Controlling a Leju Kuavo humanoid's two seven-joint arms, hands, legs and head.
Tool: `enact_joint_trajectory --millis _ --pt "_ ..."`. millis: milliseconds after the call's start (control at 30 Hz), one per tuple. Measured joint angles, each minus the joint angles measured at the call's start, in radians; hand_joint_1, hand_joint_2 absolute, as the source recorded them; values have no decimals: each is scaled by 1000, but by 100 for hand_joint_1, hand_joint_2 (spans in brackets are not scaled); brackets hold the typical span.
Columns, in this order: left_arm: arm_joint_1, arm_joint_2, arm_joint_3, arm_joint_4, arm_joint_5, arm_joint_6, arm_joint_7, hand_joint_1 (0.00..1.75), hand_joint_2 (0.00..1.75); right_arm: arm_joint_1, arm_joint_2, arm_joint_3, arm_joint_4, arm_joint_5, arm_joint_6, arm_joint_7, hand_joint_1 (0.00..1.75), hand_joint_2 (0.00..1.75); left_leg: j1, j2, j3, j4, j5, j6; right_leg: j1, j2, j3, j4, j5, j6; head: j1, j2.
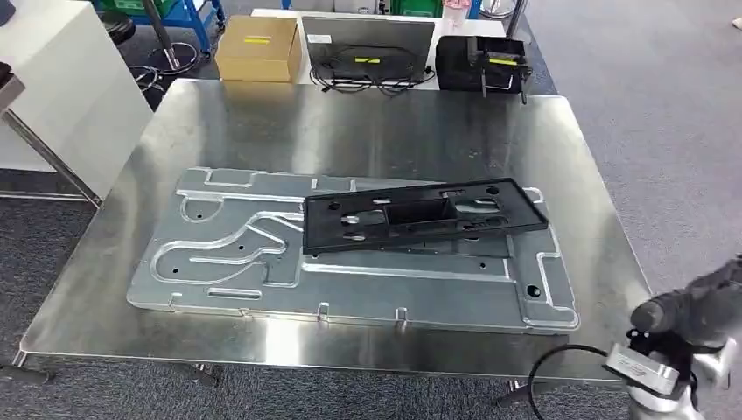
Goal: Take the parts from the cabinet and place them on the table.
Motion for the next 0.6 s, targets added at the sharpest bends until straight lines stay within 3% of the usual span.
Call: enact_joint_trajectory --millis 33,67,133,200,233,267,333,400,433,467,500,567,600 --pt "0 -1 0 0 -3 -3 0 0 0 32 11 -38 -9 2 1 0 0 0 0 -1 0 3 -2 -3 -2 -1 52 -98 45 -1 0 0" --pt "0 -1 0 0 -5 -4 0 0 0 61 20 -64 -15 8 2 0 0 0 -1 -2 -1 8 -6 -7 -3 -3 96 -178 68 -3 0 0" --pt "-2 -1 0 0 -8 -5 -7 0 0 115 57 -131 -22 13 33 0 0 0 -8 -2 -6 14 -7 -17 5 3 94 -190 67 -19 0 0" --pt "-3 -1 0 0 -10 -5 -9 0 0 148 81 -169 -20 19 30 0 0 0 -7 -2 -6 9 -1 -26 9 4 91 -188 72 -28 0 0" --pt "-3 -1 0 0 -11 -6 -10 0 0 162 90 -183 -17 23 24 0 0 0 -9 -2 -7 9 3 -34 2 4 88 -195 80 -40 0 0" --pt "-5 2 0 0 -15 -6 -10 0 0 169 102 -194 -10 29 22 0 0 0 -3 0 -10 23 -20 -39 0 0 86 -200 86 -49 0 0" --pt "-5 2 0 0 -18 -10 -10 0 0 179 128 -217 15 71 58 0 0 0 -2 0 -45 125 -116 -44 0 -1 72 -201 97 -61 0 0" --pt "-5 2 0 0 -19 -12 -10 0 0 189 159 -247 54 101 90 0 0 0 -1 0 -89 279 -202 -48 2 -1 53 -199 110 -63 0 0" --pt "-5 2 0 0 -19 -12 -10 0 0 193 168 -257 67 109 94 0 0 0 -1 0 -90 310 -211 -49 3 -1 43 -198 117 -62 0 0" --pt "-4 2 0 0 -19 -13 -10 0 0 194 175 -263 77 112 94 0 0 0 -1 0 -68 290 -198 -47 3 -1 35 -196 123 -61 0 0" --pt "-5 2 0 0 -19 -13 -10 0 0 194 181 -271 86 114 94 0 0 0 -1 0 -21 222 -167 -44 3 0 27 -196 129 -60 0 0" --pt "-8 2 0 0 -19 -13 -10 0 0 195 191 -284 99 120 103 0 0 0 -2 0 97 37 -103 -33 4 1 18 -196 141 -55 0 0" --pt "-10 3 0 0 -19 -13 -10 0 0 194 198 -295 113 140 128 0 0 0 -8 0 130 -38 -109 -29 8 1 13 -195 149 -47 0 0"
